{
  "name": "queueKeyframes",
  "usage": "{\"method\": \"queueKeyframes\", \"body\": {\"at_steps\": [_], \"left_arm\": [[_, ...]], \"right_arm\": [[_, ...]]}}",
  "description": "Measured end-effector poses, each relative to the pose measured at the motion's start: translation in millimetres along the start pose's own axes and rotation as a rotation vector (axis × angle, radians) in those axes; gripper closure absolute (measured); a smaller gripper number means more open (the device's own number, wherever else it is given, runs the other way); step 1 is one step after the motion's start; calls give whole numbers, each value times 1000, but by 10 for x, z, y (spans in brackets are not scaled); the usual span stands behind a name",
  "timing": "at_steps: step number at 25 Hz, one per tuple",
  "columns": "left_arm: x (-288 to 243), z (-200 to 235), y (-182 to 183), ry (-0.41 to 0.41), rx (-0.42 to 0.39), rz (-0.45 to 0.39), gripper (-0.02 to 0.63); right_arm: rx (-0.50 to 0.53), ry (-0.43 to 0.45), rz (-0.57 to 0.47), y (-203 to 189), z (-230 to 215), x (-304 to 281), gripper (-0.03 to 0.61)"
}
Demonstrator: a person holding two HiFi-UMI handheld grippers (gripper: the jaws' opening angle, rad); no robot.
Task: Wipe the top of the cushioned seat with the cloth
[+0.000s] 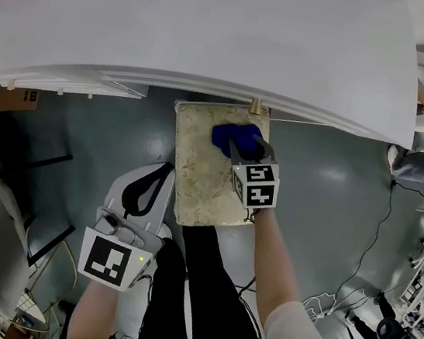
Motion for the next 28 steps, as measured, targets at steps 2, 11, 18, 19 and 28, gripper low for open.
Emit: {"method": "queueKeyframes", "body": {"at_steps": [2,11,18,19,28], "left_arm": [[-19,-22,14,-4,-3,1,614],[-1,-12,-5,-4,-10,1,614],[27,-3,-52,-2,-11,0,614],[26,-2,-43,-3,-17,-14,614],[59,-65,-69,-11,-13,-2,614]], "right_arm": [[-19,-19,-5,-25,-104,59,437],[-98,-91,-25,-143,-354,234,436],[-140,-89,-49,-231,-318,260,439],[-142,-87,-49,-253,-307,274,439],[-124,-59,-29,-517,-153,433,442]]}}
Point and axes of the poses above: the fingertips, and each gripper's own axes: x backward along the fingers, z to its left, y out of its top, the point moved 7 cm from there along x, backward along the fingers, and after that the axes turned 12 degrees about y, right-handed, at the moved point
